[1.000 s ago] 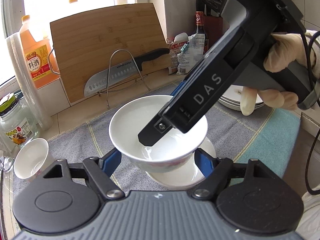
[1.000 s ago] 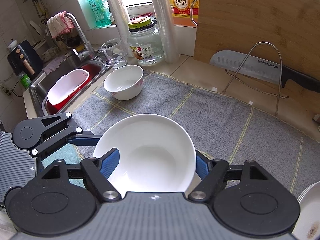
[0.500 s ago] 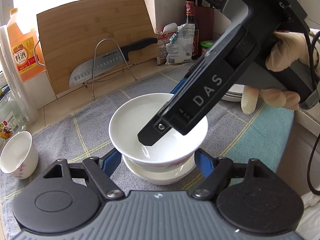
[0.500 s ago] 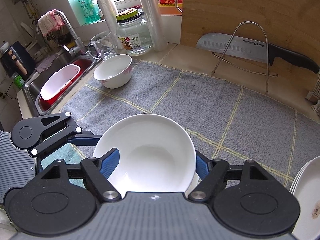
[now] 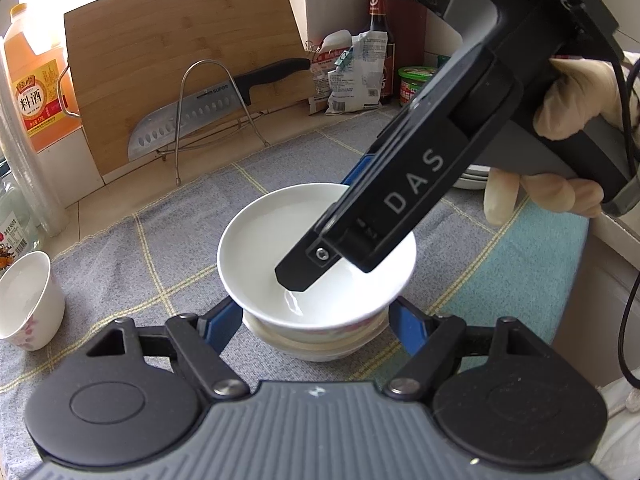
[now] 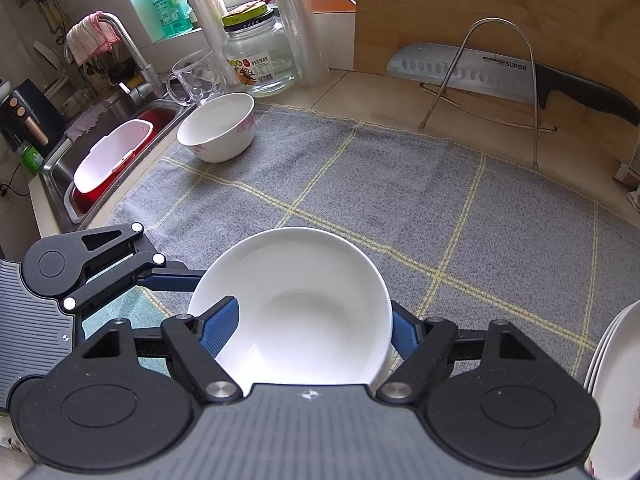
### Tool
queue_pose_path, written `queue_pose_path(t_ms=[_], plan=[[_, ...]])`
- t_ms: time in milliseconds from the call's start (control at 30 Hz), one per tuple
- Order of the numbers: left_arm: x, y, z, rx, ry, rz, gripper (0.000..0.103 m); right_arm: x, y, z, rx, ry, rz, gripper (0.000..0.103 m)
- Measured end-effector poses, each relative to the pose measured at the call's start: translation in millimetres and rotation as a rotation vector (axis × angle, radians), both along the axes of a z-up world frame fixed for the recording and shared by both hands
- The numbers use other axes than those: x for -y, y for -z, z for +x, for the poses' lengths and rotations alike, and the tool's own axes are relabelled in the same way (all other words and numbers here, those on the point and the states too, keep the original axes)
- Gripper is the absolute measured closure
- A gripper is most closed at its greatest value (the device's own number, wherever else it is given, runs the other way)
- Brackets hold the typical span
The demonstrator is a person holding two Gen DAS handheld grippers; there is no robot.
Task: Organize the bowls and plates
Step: 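Lower the pink-flowered bowl into the white bowl with the right gripper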
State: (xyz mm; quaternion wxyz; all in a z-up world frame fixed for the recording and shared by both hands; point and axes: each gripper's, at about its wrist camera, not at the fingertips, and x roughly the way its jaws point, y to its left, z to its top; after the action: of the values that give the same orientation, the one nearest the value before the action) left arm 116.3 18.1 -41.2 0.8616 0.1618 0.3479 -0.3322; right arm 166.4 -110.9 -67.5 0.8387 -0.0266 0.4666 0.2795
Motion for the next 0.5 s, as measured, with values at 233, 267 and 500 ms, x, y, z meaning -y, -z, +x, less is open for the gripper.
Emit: queue_pose_path(t_ms=[233, 267, 500], plan=[[1.8, 2.9, 1.4, -0.011, 0.003, 0.004, 0.023, 0.7, 2.7, 1.3, -0.01, 0.0, 0.0, 0.02], [1.5, 3.0, 1.6, -0.014, 0.001, 0.002, 0.023, 0.5, 2.9, 1.6, -0.012, 0.0, -0.001, 0.02], [1.1, 3.3, 3.1, -0.022, 0.001, -0.002, 0.023, 1.0, 4.4, 2.4, -0.016, -0.002, 0.004, 0.02]])
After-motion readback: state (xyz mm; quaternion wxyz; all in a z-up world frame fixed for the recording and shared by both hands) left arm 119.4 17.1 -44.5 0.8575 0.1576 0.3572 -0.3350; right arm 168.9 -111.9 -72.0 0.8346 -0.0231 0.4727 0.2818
